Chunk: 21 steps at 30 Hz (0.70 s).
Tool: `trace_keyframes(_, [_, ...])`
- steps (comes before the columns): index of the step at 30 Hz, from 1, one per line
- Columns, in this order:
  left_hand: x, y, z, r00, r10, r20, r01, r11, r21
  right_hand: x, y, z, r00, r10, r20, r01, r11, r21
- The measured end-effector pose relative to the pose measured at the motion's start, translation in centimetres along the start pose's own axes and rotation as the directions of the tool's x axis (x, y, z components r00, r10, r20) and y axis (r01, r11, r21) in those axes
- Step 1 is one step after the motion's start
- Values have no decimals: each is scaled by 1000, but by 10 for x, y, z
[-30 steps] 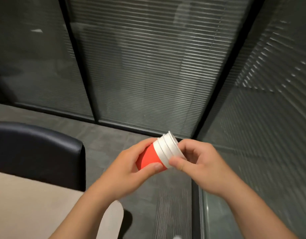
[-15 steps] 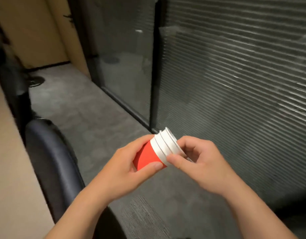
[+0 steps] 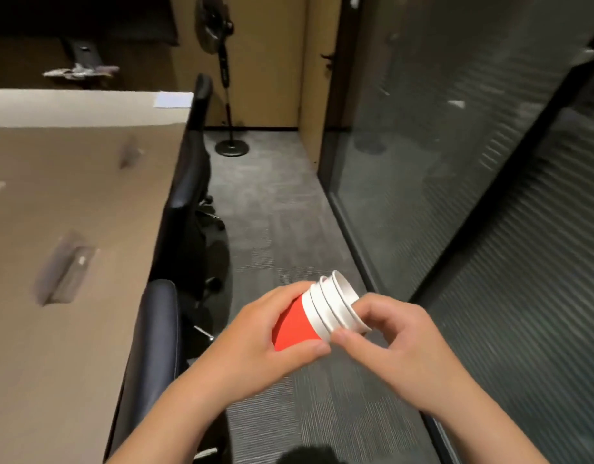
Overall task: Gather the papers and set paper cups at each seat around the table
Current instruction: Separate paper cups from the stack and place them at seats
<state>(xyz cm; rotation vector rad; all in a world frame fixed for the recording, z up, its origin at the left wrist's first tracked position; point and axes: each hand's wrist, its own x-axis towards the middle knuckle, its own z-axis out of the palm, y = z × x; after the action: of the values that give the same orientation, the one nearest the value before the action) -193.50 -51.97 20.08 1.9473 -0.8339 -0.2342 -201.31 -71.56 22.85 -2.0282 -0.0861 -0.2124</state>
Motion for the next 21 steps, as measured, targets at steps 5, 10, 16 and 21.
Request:
trace_keyframes(5, [47, -31, -25, 985, -119, -127, 125, 992, 35, 97, 22, 1, 987, -82, 136, 81, 997, 11])
trace_keyframes(10, [91, -72, -60, 913, -217, -347, 275, 953, 128, 217, 50, 25, 911, -209, 354, 188, 978, 94])
trace_keyframes(16, [106, -83, -106, 695, -298, -655, 443, 894, 63, 337, 28, 68, 675, -380, 633, 319, 923, 215])
trace_keyframes(21, [86, -96, -128, 483, -354, -801, 555, 831, -33, 382, 10, 136, 446, -487, 751, 398, 859, 321])
